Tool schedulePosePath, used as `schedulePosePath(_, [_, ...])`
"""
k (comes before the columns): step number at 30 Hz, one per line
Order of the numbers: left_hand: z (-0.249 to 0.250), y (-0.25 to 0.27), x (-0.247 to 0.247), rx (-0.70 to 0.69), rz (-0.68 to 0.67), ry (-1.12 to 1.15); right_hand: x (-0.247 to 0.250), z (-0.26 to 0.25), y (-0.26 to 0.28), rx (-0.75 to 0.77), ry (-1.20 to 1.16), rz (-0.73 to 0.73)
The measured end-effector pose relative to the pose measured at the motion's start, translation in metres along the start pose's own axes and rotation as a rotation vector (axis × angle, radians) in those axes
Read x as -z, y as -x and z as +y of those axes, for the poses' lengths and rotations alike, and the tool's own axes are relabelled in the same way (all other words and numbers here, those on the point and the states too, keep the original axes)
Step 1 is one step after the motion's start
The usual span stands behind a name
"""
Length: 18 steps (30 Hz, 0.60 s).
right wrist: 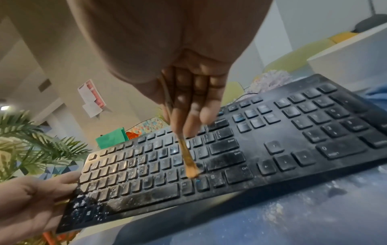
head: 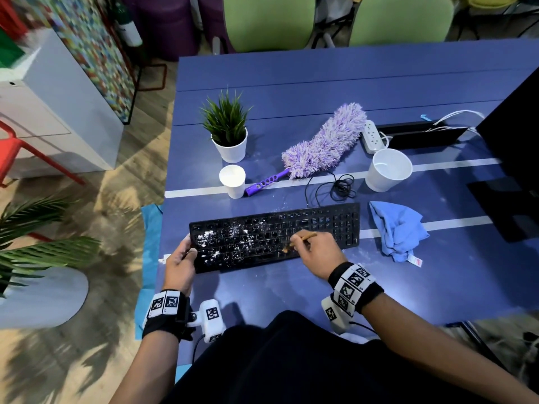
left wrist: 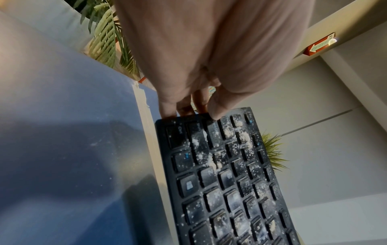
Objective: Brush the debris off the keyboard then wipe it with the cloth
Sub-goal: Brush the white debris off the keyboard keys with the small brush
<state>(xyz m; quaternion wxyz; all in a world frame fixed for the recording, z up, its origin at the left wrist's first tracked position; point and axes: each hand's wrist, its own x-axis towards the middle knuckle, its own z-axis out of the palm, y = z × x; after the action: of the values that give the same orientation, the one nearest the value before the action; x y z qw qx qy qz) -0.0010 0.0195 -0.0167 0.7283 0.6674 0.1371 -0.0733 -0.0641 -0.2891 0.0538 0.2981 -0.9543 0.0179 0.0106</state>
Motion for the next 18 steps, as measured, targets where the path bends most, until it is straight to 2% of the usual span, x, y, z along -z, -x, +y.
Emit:
schedulePosePath(3, [0.001,0.0,-0.001,0.003,0.005,-0.021,0.0,0.0,0.005,0.059,-0.149,-0.026])
schedulePosePath(5, [0.003,0.001,-0.002,0.009,0.003,-0.032,-0.004,-0.001,0.01,0.102,-0.126,-0.083])
schedulePosePath(8, [0.005,0.002,-0.003,0.007,0.008,-0.037,-0.009,0.004,0.013,0.074,-0.182,-0.015])
schedulePosePath(12, [0.003,0.001,-0.002,0.014,0.017,-0.022,-0.013,0.004,0.013,0.095,-0.114,-0.121])
schedulePosePath(15, [0.004,0.001,-0.002,0.0,0.011,-0.03,-0.013,0.006,0.014,0.09,-0.129,-0.019])
schedulePosePath(18, [0.006,0.002,-0.003,-0.006,0.015,-0.023,-0.01,0.011,0.015,0.011,-0.044,-0.002])
